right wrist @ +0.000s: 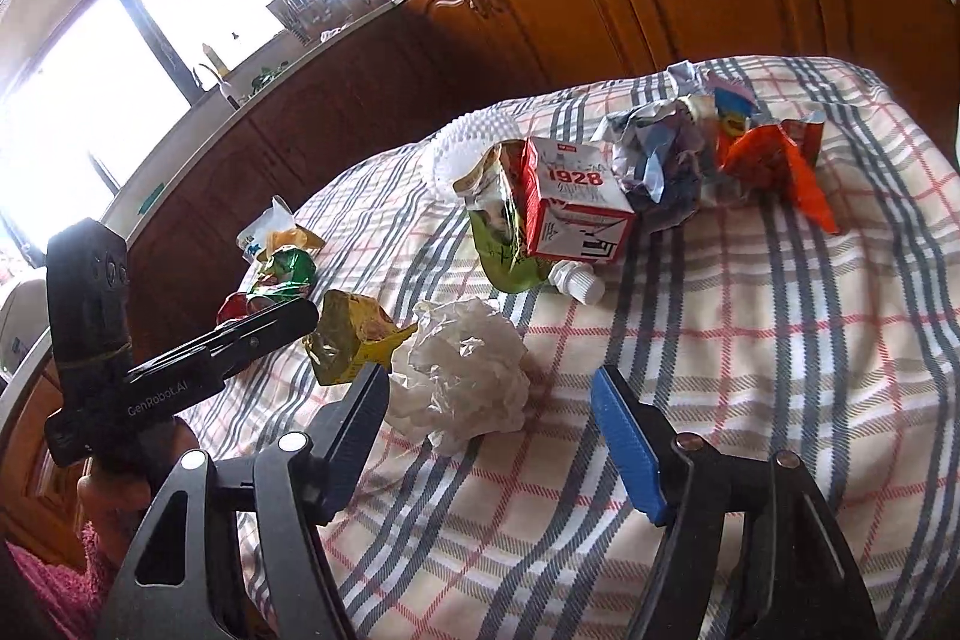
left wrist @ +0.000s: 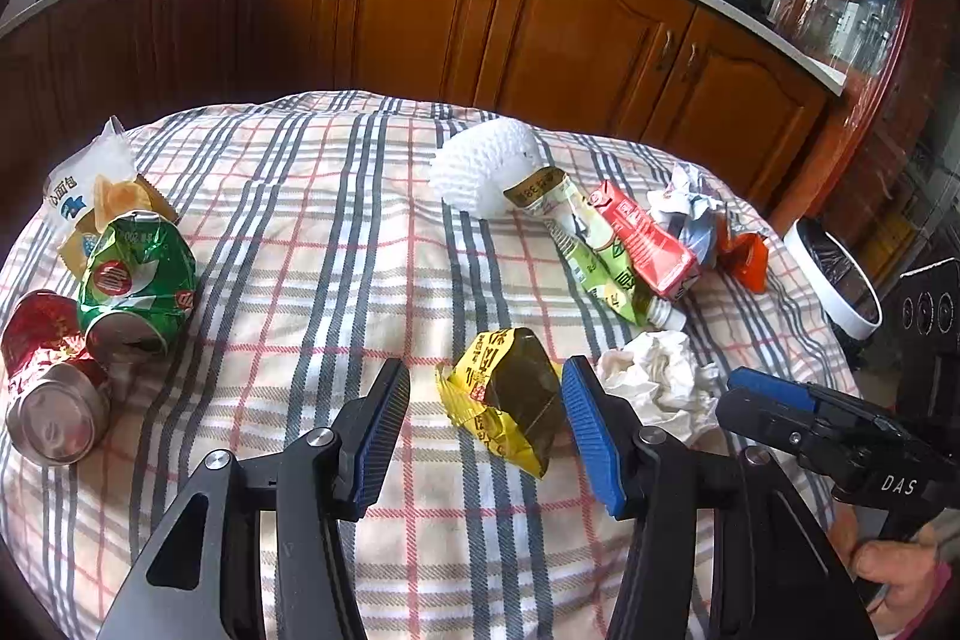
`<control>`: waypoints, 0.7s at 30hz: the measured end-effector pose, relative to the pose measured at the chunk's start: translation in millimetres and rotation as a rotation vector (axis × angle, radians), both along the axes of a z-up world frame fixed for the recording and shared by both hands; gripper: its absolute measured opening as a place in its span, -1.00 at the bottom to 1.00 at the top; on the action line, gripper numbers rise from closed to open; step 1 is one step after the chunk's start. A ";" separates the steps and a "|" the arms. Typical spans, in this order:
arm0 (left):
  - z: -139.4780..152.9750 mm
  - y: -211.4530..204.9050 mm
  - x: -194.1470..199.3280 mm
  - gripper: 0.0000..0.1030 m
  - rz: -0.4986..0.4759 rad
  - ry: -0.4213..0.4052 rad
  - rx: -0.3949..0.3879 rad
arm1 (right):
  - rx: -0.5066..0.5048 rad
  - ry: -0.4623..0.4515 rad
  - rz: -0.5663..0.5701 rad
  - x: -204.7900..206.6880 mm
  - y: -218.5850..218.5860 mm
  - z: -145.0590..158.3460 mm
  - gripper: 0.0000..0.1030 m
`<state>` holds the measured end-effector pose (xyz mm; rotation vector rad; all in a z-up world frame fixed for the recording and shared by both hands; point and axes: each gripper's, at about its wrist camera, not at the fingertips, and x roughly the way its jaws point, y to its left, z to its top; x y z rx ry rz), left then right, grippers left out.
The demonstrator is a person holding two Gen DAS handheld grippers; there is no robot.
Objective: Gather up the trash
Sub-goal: 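Grasp the yellow snack wrapper with the left tool while the right tool grasps the crumpled white tissue, then carry the wrapper with the left tool while the right tool carries the tissue, releasing both into the bin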
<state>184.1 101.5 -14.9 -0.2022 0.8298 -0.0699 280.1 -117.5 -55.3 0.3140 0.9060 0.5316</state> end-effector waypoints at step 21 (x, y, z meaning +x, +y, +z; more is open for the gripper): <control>7.4 -34.8 13.1 -0.81 -0.117 -0.036 -0.044 | 0.031 -0.029 -0.045 -17.1 -45.3 18.9 -0.44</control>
